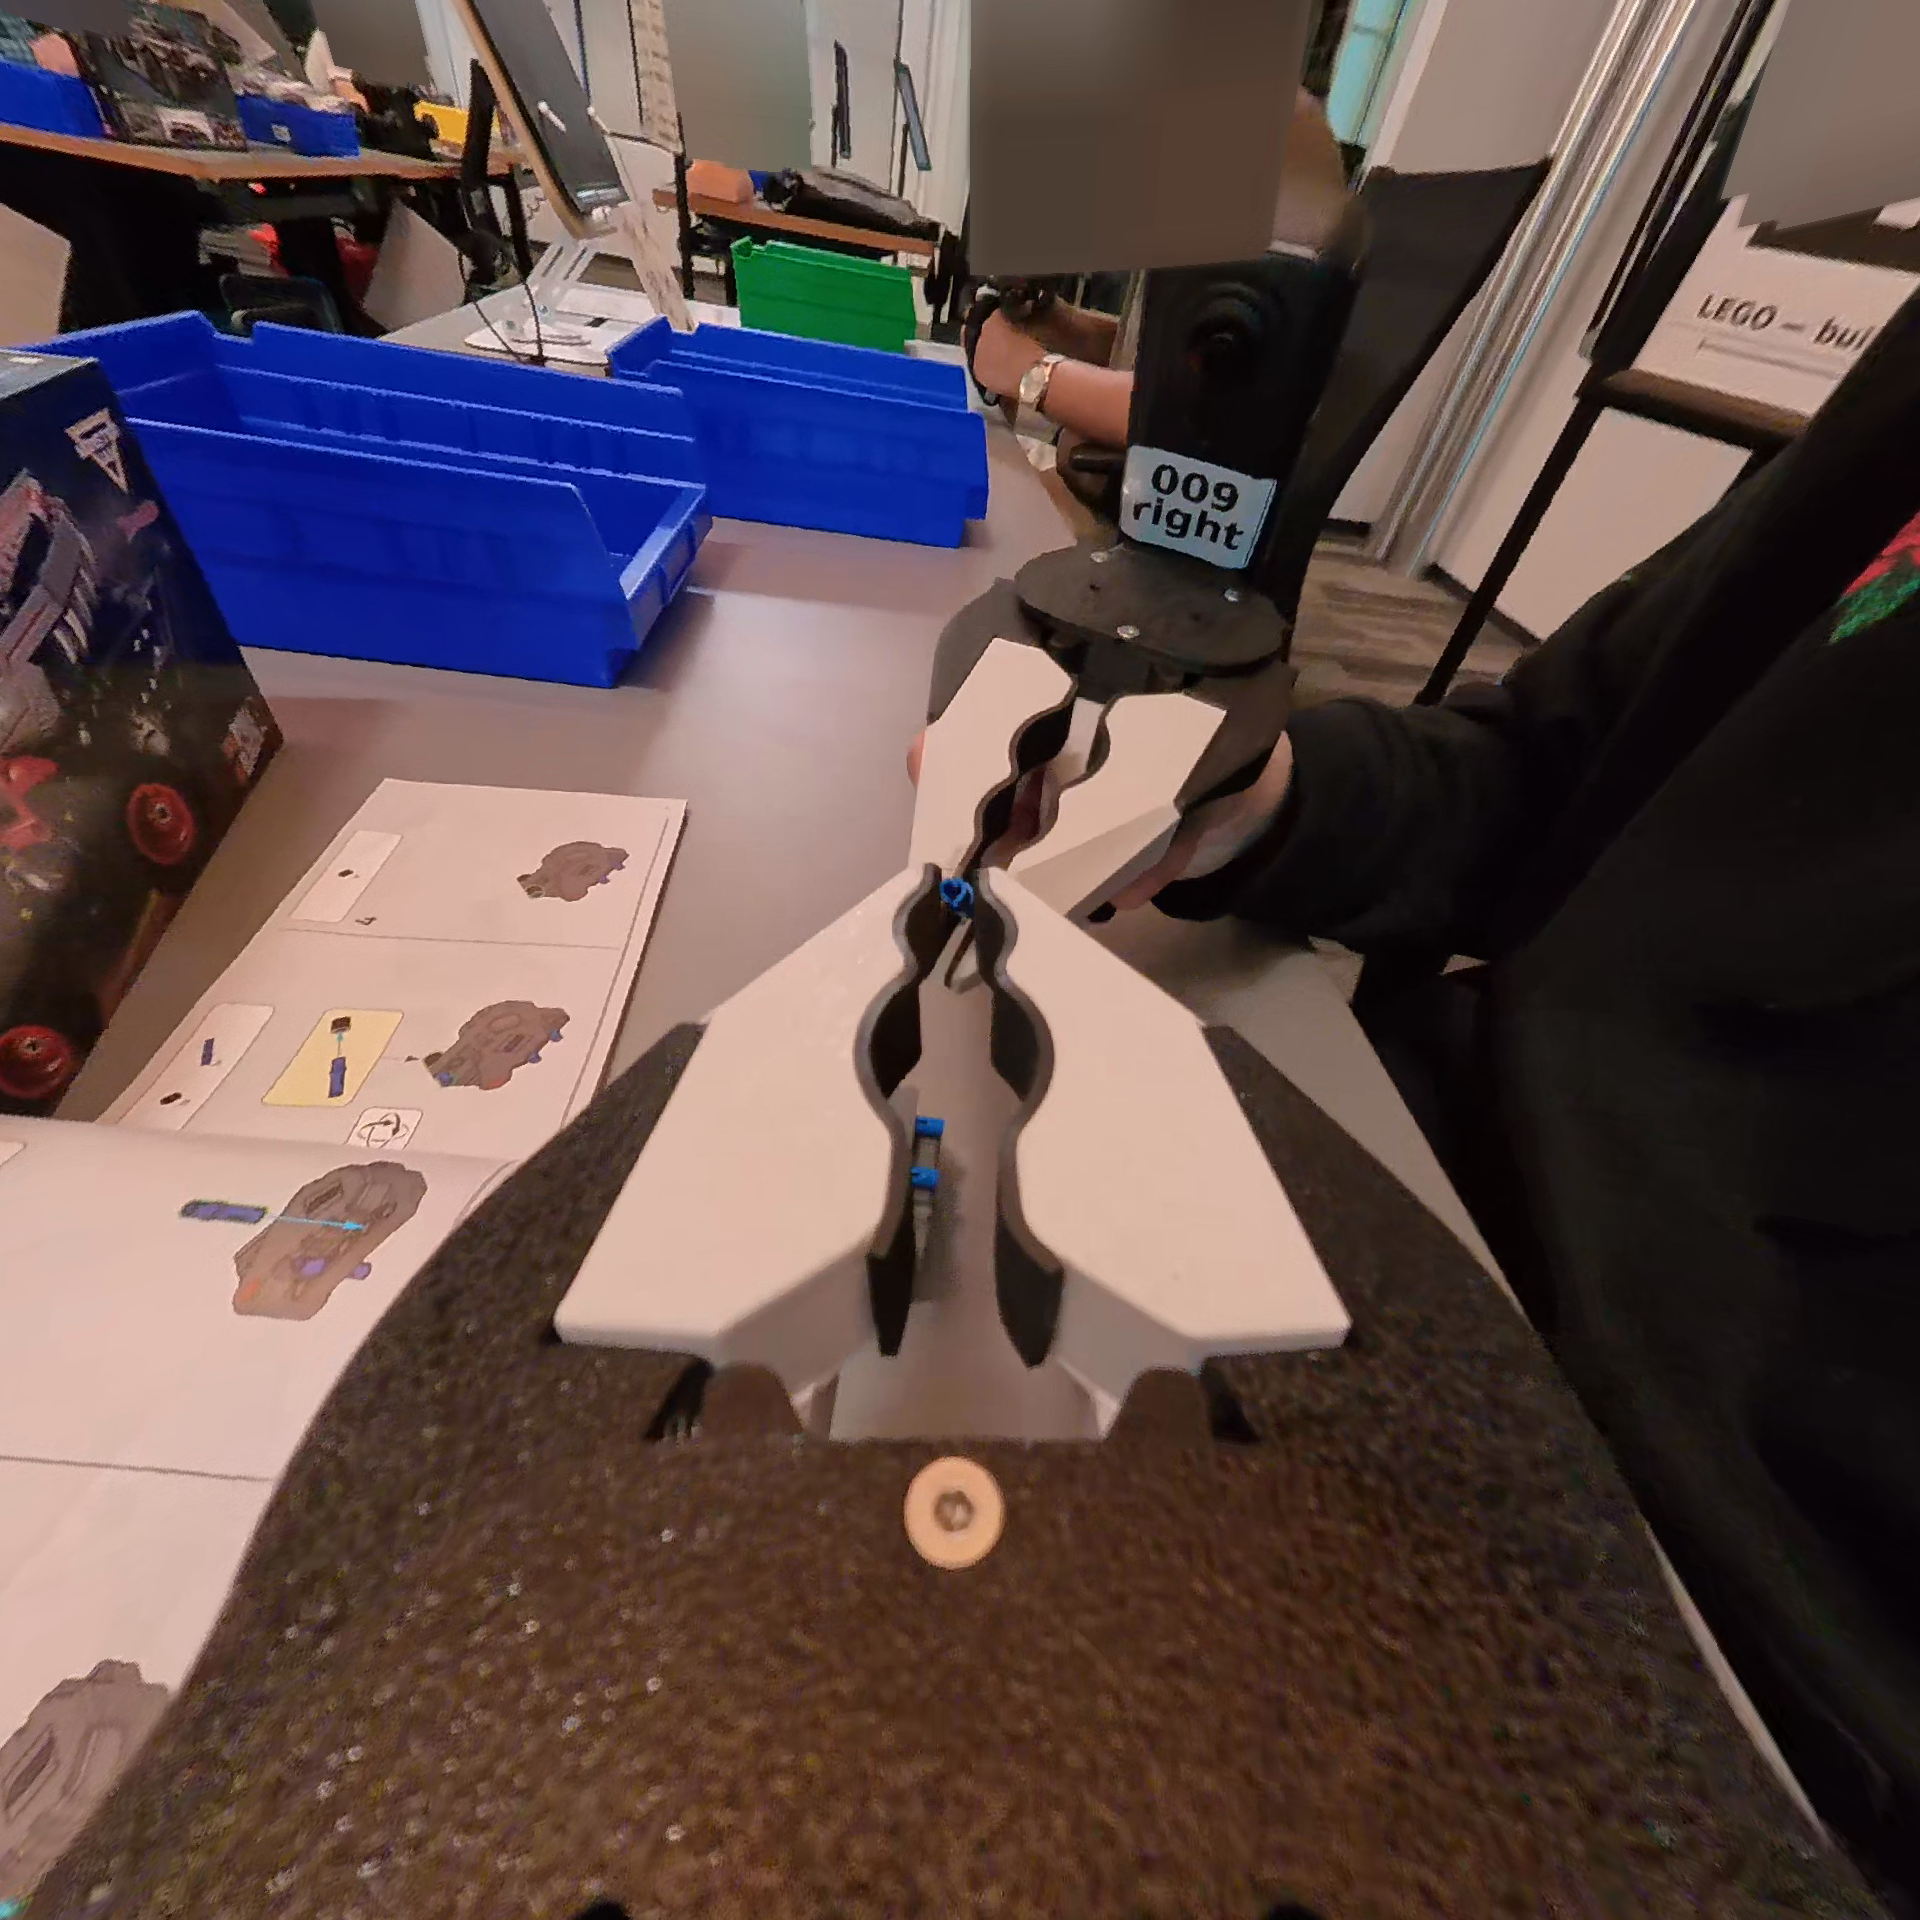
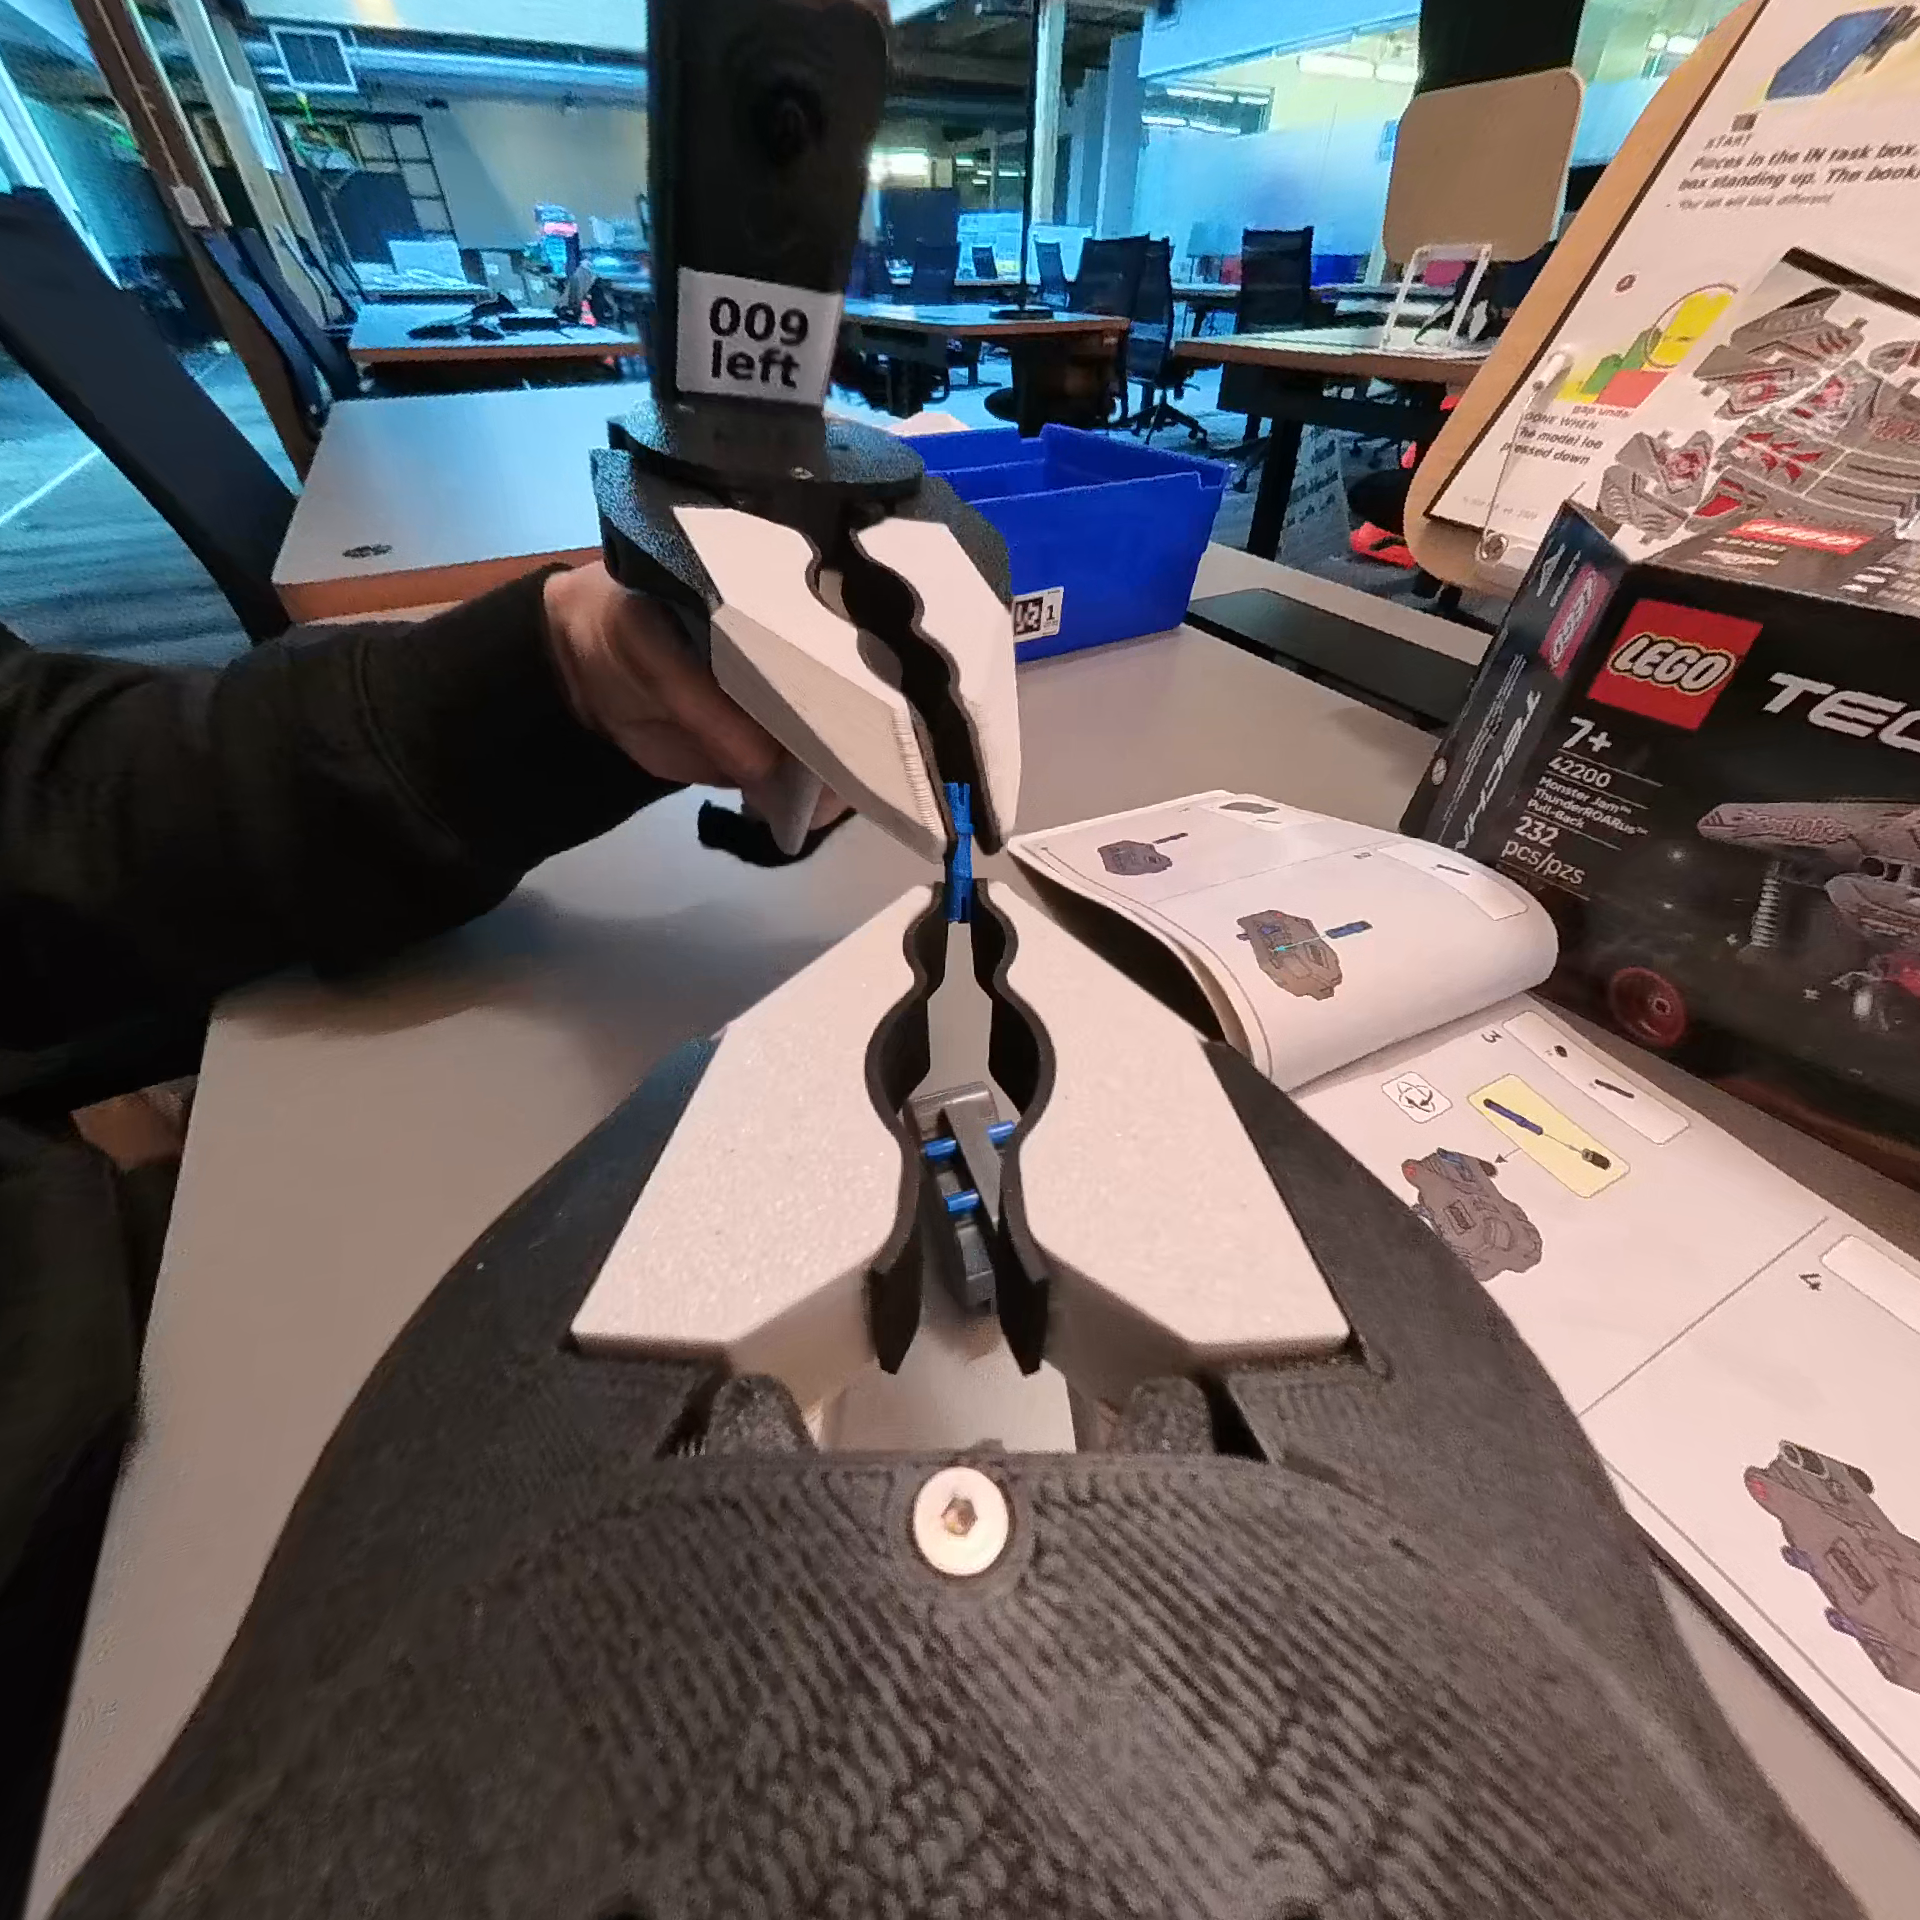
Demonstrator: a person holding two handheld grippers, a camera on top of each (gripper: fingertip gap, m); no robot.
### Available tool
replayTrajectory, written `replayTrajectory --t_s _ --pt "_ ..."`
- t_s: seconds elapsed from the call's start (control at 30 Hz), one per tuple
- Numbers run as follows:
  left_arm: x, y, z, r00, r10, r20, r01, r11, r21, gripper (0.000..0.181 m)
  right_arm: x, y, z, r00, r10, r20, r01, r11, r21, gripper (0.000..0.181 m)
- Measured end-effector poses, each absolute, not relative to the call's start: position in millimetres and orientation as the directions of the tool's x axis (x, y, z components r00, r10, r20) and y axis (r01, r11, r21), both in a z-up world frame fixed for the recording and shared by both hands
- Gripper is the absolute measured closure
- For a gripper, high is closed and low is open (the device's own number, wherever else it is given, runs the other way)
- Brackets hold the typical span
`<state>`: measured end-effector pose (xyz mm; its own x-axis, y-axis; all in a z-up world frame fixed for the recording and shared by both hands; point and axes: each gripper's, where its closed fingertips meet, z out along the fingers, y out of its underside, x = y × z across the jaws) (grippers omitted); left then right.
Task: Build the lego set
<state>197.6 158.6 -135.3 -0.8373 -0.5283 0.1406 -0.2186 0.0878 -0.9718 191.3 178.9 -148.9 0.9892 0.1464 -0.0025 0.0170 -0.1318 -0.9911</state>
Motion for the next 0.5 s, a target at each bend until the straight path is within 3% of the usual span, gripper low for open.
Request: replayTrajectory --t_s 0.33,0.5 --pt "199 165 -151 -0.818 -0.572 0.062 -0.204 0.186 -0.961 0.179 194 177 -167 0.981 0.188 0.056 0.093 -0.195 -0.976 0.178" --pt "203 192 -151 -0.763 -0.637 0.108 -0.238 0.121 -0.964 0.179 209 162 -203 0.970 0.229 0.082 0.171 -0.403 -0.899 0.125"
